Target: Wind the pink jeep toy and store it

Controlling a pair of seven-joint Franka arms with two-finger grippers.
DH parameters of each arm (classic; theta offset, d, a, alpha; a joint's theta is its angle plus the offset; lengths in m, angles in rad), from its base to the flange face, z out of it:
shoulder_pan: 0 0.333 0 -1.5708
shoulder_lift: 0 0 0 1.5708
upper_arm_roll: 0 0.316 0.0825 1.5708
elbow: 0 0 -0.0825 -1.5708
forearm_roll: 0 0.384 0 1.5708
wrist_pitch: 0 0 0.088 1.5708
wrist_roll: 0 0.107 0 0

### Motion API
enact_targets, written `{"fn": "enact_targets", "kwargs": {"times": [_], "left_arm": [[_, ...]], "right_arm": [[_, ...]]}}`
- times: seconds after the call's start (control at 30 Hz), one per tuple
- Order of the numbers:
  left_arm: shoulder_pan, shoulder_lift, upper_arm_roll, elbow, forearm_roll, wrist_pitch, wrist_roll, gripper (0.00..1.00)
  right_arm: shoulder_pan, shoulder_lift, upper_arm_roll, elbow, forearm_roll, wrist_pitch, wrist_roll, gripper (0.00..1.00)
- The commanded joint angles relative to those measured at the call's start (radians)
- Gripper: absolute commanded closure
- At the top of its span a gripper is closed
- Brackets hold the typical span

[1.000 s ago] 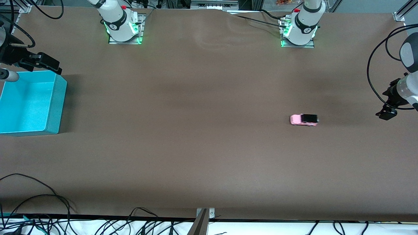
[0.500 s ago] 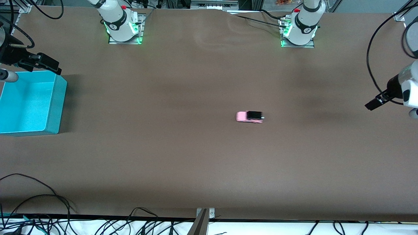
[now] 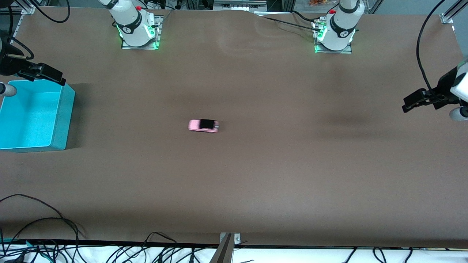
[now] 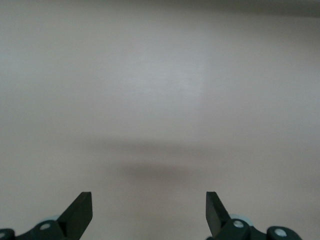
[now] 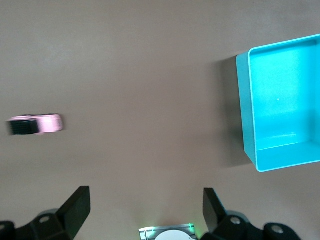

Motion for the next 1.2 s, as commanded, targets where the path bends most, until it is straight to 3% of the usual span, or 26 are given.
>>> {"fn": "enact_targets", "kwargs": {"times": [0.0,0.8,0.97,1.17], "left_arm": [[-0.005,0.012,0.008,0.053,-0.071,-0.033,0.059,0.0],[-0.005,0.012,-0.011,0.132,-0.054,-0.134,0.063,0.0],[-0.006,0.012,-0.012,0.13,-0.051,-0.139,0.067,0.0],[-0.009,0.018,-0.016,0.132,-0.054,-0.139,0.07,0.0]], "right_arm": [[-0.005,0.002,0.0,0.017,-0.003,-0.025,0.0,0.0],[0.0,0.017,-0.016,0.01,-0.003,-0.011,0.055,0.0],[-0.003,0.008,-0.02,-0.025,-0.001,0.012,0.092,0.0],[-0.012,-0.05,-0.042,-0.16,-0.007,0.086,0.095,0.0]]}}
